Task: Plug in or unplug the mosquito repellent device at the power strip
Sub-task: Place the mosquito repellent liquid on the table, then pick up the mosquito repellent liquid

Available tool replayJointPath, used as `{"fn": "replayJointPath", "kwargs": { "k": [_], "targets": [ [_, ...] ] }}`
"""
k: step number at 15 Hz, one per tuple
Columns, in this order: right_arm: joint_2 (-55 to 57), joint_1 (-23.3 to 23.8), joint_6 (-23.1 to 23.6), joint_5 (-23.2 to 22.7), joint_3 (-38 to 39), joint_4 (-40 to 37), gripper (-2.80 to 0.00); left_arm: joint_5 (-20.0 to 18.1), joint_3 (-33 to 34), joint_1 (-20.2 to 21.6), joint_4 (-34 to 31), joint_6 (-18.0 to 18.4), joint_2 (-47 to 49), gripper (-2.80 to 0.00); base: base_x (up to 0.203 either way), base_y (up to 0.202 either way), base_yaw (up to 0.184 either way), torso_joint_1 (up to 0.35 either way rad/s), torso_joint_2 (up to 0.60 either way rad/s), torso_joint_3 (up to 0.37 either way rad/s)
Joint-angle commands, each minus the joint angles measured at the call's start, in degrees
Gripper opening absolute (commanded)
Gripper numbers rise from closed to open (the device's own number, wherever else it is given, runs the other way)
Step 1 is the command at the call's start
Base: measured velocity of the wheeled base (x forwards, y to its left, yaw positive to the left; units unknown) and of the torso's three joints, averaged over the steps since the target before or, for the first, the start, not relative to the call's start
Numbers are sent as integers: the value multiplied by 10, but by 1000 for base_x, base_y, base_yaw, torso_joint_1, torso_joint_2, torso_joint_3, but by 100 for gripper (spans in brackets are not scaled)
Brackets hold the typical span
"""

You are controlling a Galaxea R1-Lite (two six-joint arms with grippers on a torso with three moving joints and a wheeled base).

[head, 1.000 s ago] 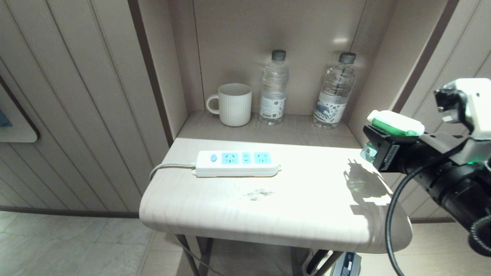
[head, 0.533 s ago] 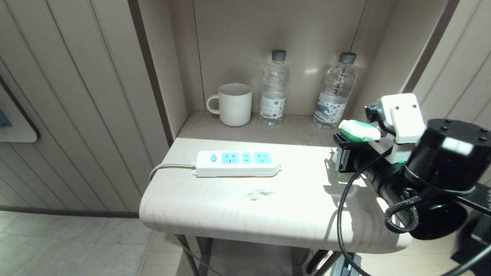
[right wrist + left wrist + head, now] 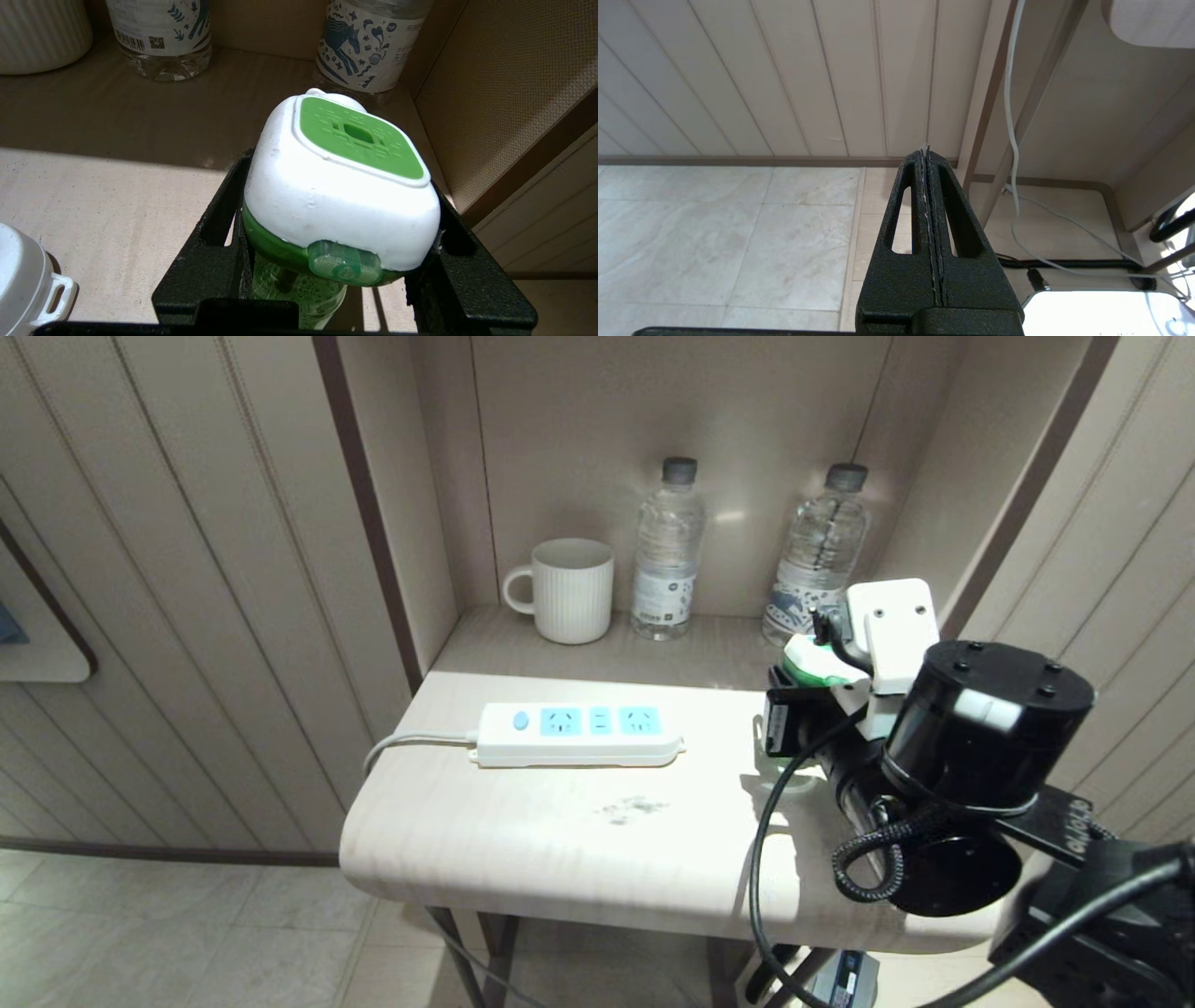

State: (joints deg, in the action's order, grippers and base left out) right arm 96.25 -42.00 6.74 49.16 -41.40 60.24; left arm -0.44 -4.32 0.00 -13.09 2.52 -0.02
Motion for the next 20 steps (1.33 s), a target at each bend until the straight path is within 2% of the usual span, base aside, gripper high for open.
{"fn": "replayJointPath", "kwargs": {
  "k": [1, 8, 9, 10, 16, 20],
  "targets": [
    [14, -8, 1, 3, -1, 5, -280, 0, 0, 0, -1, 0, 0, -280, 0, 0, 0, 0, 0, 0],
    [39, -16, 1, 8, -6, 19, -280, 0, 0, 0, -1, 0, 0, -280, 0, 0, 0, 0, 0, 0],
    [39, -16, 4, 10, -6, 19, -33, 0, 0, 0, -1, 0, 0, -280, 0, 0, 0, 0, 0, 0],
    [39, -15, 5, 10, -7, 19, 0, 0, 0, 0, -1, 0, 0, -280, 0, 0, 0, 0, 0, 0],
    [27, -14, 18, 8, -6, 35, 0, 0, 0, 0, -1, 0, 0, -280, 0, 0, 0, 0, 0, 0],
    [-32, -15, 30, 5, -3, 34, 0, 0, 0, 0, -1, 0, 0, -280, 0, 0, 0, 0, 0, 0]
  ]
}}
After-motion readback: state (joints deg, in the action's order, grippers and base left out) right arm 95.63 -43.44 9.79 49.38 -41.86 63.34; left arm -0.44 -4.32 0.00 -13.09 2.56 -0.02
